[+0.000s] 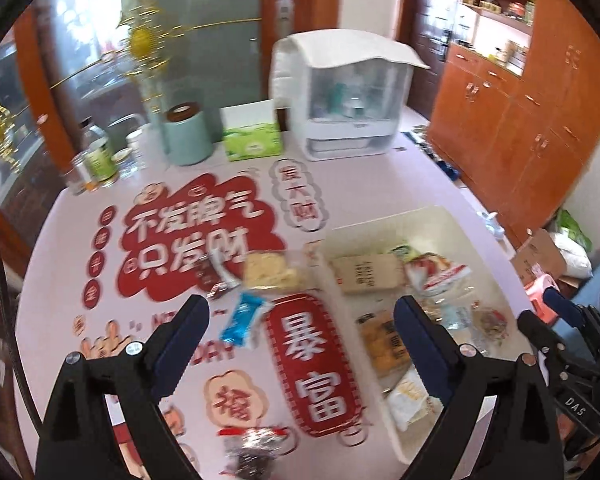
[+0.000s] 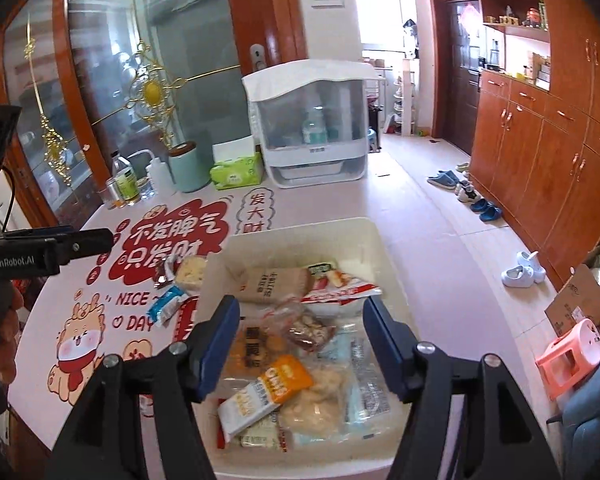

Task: Organize snacks
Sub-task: 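Move both grippers back toward the last snacks on the table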

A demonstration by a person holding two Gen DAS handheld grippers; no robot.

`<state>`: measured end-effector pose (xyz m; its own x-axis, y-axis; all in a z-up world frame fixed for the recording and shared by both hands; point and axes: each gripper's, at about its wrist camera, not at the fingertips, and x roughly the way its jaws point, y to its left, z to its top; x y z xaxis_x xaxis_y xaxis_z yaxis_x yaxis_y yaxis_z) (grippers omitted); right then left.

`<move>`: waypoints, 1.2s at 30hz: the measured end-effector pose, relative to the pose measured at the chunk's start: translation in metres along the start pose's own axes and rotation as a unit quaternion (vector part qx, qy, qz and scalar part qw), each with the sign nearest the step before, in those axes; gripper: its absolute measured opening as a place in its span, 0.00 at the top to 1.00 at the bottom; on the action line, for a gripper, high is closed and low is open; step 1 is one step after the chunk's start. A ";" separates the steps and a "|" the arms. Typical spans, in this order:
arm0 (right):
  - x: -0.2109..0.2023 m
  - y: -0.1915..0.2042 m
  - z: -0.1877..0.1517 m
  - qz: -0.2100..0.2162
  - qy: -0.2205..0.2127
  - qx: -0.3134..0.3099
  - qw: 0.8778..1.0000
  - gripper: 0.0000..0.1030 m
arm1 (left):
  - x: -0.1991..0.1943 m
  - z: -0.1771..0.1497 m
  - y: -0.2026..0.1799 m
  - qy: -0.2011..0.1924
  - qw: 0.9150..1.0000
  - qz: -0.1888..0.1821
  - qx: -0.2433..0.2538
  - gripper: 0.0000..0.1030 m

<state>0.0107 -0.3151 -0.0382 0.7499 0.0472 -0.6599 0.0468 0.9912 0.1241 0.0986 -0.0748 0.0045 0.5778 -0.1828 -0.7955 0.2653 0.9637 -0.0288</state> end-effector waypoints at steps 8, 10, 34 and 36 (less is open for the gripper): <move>-0.005 0.040 0.016 0.030 -0.014 -0.032 0.999 0.37 | -0.052 0.013 0.065 -0.011 0.998 0.062 0.009 0.10; -0.008 0.052 0.025 0.033 -0.022 -0.039 0.998 0.37 | -0.067 0.024 0.079 -0.020 0.996 0.077 0.027 0.09; 0.057 0.199 -0.068 0.044 0.121 0.008 0.992 0.37 | 0.134 -0.035 0.069 0.123 0.818 -0.069 0.558 0.09; 0.074 0.211 -0.093 0.046 0.151 0.013 0.987 0.37 | 0.155 -0.048 0.071 0.141 0.805 -0.083 0.571 0.09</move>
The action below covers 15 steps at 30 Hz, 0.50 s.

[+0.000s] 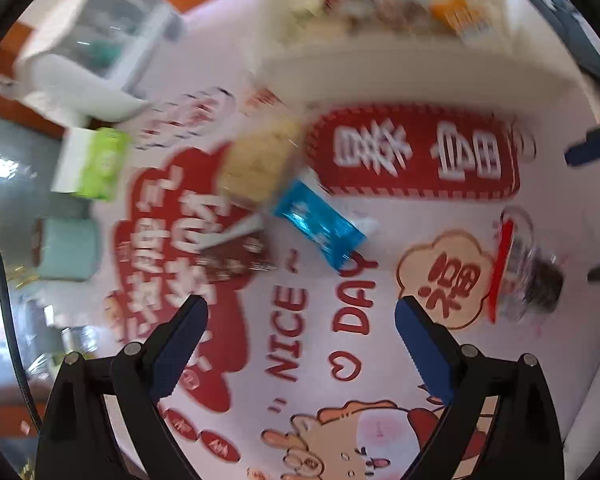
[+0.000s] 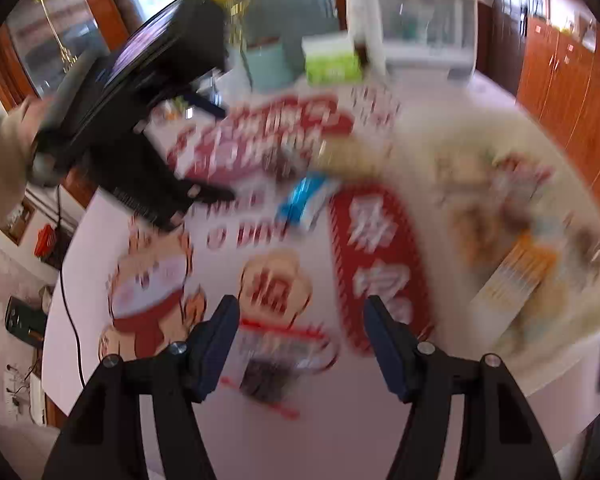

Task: Organize snacks
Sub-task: 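Move both grippers back toward the last snacks on the table, then grasp the blue wrapped candy with left gripper while right gripper grasps the dark jerky bag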

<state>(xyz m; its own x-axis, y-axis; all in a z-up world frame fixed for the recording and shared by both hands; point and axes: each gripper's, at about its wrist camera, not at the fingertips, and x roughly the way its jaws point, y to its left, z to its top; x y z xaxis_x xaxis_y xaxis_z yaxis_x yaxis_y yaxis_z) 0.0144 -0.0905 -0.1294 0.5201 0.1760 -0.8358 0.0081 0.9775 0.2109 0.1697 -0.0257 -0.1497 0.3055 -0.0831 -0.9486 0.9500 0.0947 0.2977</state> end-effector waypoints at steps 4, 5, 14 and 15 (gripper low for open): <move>0.037 0.014 -0.025 -0.006 0.054 0.005 0.999 0.37 | 0.027 -0.002 -0.001 -0.001 0.999 -0.041 0.031 0.09; 0.045 0.016 -0.030 -0.006 0.065 0.008 0.998 0.37 | 0.031 -0.001 0.000 -0.004 0.998 -0.052 0.032 0.09; 0.075 0.033 -0.057 -0.027 0.084 0.021 0.996 0.47 | 0.058 0.030 0.026 -0.050 0.988 -0.123 -0.075 0.09; 0.074 0.034 -0.059 -0.029 0.081 0.020 0.996 0.50 | 0.062 0.034 0.028 -0.048 0.988 -0.121 -0.089 0.09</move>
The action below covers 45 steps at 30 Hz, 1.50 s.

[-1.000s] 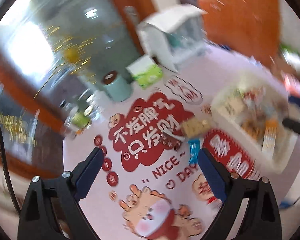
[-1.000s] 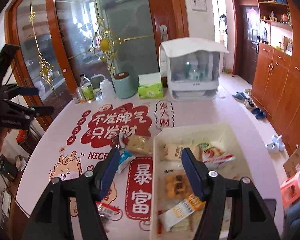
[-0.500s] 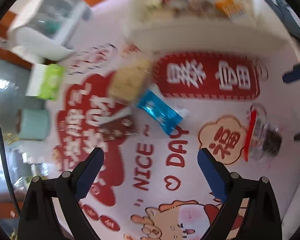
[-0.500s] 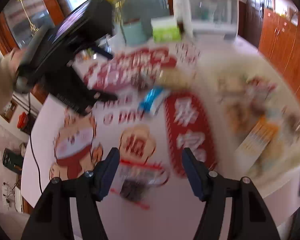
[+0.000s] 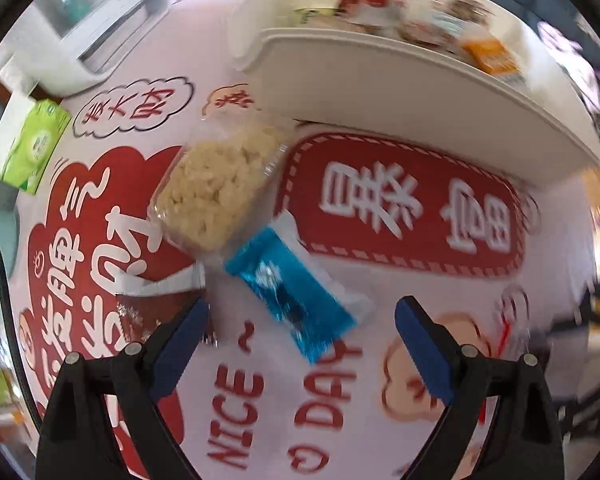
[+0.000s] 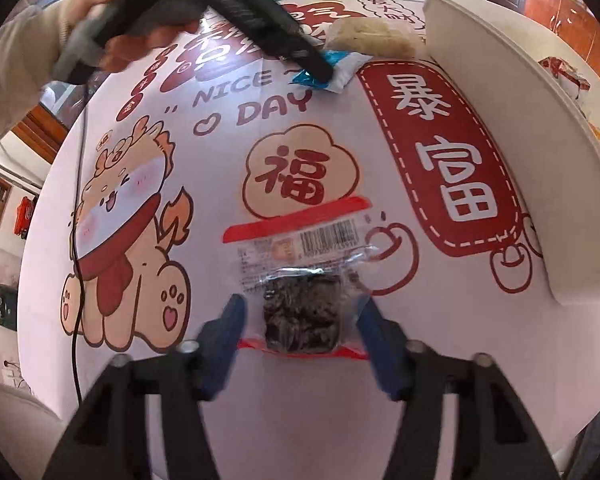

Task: Organize snacks
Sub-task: 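Grasp the blue wrapped candy with left gripper while right gripper grasps the dark jerky bag, then carry the candy and jerky bag into the tray and open both grippers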

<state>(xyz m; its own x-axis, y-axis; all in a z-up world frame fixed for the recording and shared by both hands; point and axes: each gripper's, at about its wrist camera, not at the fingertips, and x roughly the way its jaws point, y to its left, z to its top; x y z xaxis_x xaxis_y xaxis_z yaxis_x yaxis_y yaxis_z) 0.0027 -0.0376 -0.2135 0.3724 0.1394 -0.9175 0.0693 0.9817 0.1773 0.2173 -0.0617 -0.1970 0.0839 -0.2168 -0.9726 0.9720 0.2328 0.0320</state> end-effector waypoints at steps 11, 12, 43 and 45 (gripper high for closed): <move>-0.027 -0.039 -0.015 -0.032 -0.045 0.067 0.996 0.56 | 0.033 0.010 0.008 0.012 0.993 0.004 -0.113 0.39; -0.029 -0.043 -0.016 -0.033 -0.049 0.073 0.996 0.56 | 0.033 0.008 0.007 0.009 0.994 0.004 -0.113 0.46; -0.145 -0.067 0.040 0.004 -0.202 0.017 0.979 0.56 | -0.191 -0.023 -0.090 -0.196 0.937 -0.031 -0.288 0.75; -0.158 -0.083 0.048 0.012 -0.218 0.016 0.976 0.56 | -0.193 -0.011 -0.088 -0.200 0.927 -0.025 -0.315 0.75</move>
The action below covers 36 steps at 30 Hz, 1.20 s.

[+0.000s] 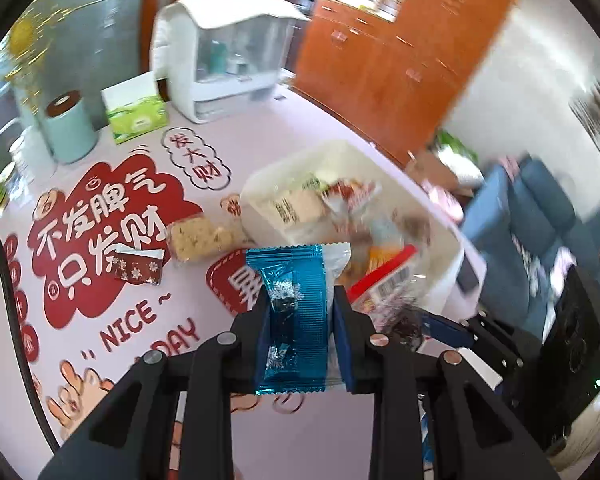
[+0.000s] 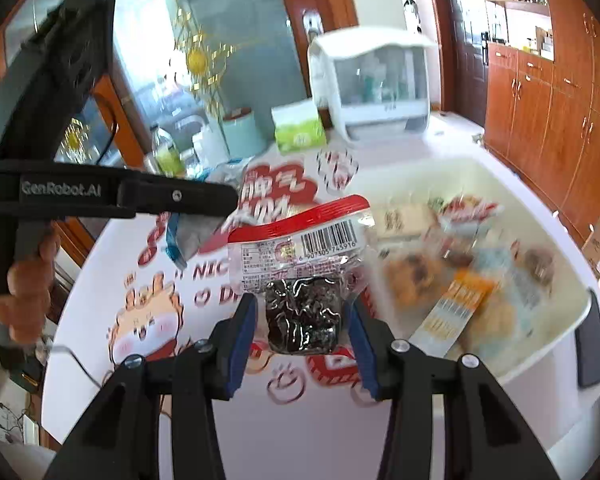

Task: Organize snacks
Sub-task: 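Carry the candy and jerky bag into the tray and open both grippers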

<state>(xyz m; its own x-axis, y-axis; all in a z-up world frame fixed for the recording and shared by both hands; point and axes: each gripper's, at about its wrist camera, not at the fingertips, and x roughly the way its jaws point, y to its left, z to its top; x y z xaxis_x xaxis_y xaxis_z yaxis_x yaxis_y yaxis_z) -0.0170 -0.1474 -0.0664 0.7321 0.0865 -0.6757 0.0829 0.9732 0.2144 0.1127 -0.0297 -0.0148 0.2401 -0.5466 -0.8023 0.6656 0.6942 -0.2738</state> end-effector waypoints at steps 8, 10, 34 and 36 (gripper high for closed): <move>-0.015 -0.085 0.049 0.015 -0.023 -0.005 1.000 0.56 | 0.052 0.041 -0.045 -0.004 0.996 0.052 -0.070 0.74; -0.016 -0.108 0.061 0.012 -0.025 -0.011 1.000 0.56 | 0.067 0.052 -0.058 -0.010 0.995 0.066 -0.076 0.74; 0.058 -0.207 0.141 0.036 0.033 0.013 0.999 0.51 | 0.130 0.095 -0.090 -0.013 0.976 0.183 -0.118 0.19; 0.065 -0.209 0.138 0.041 0.044 0.016 0.998 0.51 | 0.133 0.090 -0.086 -0.003 0.974 0.190 -0.122 0.19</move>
<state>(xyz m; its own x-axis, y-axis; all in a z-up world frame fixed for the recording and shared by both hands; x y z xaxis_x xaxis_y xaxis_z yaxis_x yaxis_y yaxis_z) 0.1067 -0.3745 -0.0576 0.6749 0.1851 -0.7143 0.0473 0.9552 0.2923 0.1511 -0.2038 -0.0501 0.4417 -0.2299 -0.8672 0.3390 0.9377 -0.0760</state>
